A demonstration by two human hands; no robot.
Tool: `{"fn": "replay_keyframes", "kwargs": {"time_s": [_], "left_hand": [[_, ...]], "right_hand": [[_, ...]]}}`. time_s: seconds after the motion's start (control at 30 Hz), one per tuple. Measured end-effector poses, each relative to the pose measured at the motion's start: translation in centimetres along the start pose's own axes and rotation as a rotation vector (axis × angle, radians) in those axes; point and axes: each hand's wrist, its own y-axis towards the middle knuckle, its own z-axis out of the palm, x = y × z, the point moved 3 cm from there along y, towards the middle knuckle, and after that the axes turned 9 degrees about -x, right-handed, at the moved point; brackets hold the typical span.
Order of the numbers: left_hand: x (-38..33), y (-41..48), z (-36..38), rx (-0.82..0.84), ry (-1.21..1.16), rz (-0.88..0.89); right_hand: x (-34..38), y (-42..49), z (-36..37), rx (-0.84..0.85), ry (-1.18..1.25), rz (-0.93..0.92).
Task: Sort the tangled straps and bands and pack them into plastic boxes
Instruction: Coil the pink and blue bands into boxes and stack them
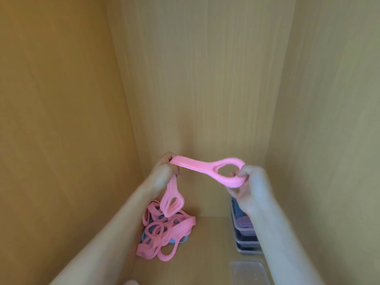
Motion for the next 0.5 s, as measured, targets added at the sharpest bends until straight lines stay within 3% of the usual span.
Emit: {"fn": "replay_keyframes", "kwargs": {"time_s": [0.5], "left_hand": [[-3.0,0.6,0.5,-0.096,-0.339,-0.058]], "right_hand": [[-11.4,2.0,-1.6,0.190,-0.067,0.324]]}}
